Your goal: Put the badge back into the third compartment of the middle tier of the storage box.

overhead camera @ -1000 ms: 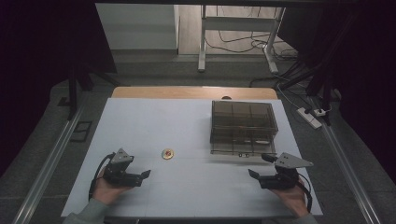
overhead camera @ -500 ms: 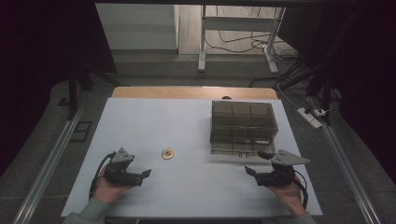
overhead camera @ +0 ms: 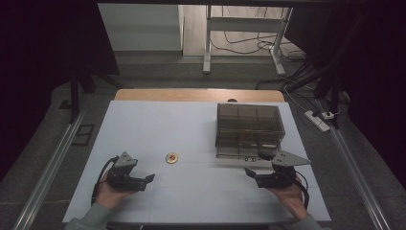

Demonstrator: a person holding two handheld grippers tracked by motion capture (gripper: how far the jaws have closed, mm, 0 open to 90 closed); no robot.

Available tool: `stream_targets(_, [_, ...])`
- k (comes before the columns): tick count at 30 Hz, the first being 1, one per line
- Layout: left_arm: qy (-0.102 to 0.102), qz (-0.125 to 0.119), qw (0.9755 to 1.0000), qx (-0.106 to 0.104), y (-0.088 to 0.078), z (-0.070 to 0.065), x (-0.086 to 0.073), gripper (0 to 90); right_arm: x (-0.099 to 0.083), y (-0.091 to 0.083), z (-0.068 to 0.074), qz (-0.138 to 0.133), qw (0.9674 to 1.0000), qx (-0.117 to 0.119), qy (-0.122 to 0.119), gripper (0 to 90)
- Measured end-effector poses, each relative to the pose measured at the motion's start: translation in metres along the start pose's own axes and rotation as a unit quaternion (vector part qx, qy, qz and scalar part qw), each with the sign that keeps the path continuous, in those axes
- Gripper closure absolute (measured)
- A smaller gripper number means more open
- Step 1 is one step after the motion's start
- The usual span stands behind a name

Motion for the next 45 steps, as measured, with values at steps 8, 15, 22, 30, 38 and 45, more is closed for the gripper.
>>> stream_targets(8, [0.0, 0.0, 1.0, 0.001, 0.0, 0.0, 0.0, 10.9, 0.006, 0.011, 0.005, 0.004, 0.9999, 0.009, -0.008, 19.3])
stream_targets(15, [0.001, 0.0, 1.0, 0.001, 0.0, 0.001, 0.0, 10.9, 0.012, 0.02, 0.006, 0.005, 0.9998, 0.016, -0.01, 19.5])
stream_targets(22, [0.001, 0.0, 1.0, 0.002, 0.0, 0.001, 0.0, 10.9, 0.014, 0.027, 0.008, 0.005, 0.9997, 0.022, -0.011, 19.8])
stream_targets(30, [0.001, 0.001, 1.0, 0.001, 0.0, 0.001, -0.001, 10.9, 0.021, 0.036, 0.013, 0.007, 0.9994, 0.029, -0.016, 19.9])
stream_targets(38, [0.001, -0.001, 1.0, 0.001, -0.001, 0.0, -0.001, 10.9, 0.031, 0.051, 0.023, 0.009, 0.9987, 0.042, -0.028, 20.1])
stream_targets(45, [0.001, 0.0, 1.0, 0.001, 0.0, 0.001, -0.002, 10.9, 0.04, 0.062, 0.029, 0.011, 0.9979, 0.053, -0.034, 20.1])
Point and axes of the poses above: each handheld gripper's, and its own axes: y roughly forward along the jaws, x roughly out of its top, z roughly to its left, the point moved 9 cm from there along y, roughly forward along the jaws, and after that the axes turned 5 degrees about x, right-handed, at the moved point
